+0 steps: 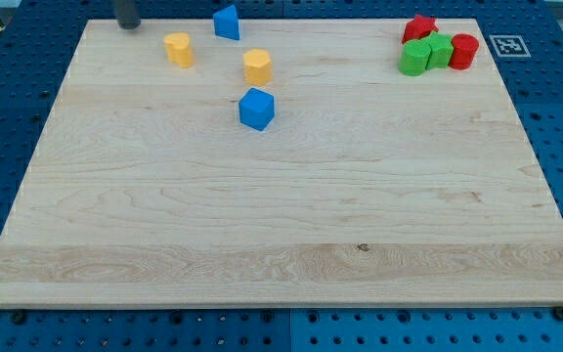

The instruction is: Slide the yellow heart towards the blue cube

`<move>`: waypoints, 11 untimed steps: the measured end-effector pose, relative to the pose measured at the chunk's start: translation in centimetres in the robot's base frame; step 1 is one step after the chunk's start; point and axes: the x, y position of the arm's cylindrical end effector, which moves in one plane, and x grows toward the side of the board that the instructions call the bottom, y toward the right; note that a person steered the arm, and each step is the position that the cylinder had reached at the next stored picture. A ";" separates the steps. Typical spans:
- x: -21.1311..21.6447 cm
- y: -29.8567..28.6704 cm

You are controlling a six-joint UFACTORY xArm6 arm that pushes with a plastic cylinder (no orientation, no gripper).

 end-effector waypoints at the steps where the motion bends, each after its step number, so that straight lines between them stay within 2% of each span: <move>1: -0.1 0.9; 2: 0.5 4.0; 5: 6.7 6.3; 6: 5.5 6.9; 7: 7.9 8.6; 11: 23.1 13.5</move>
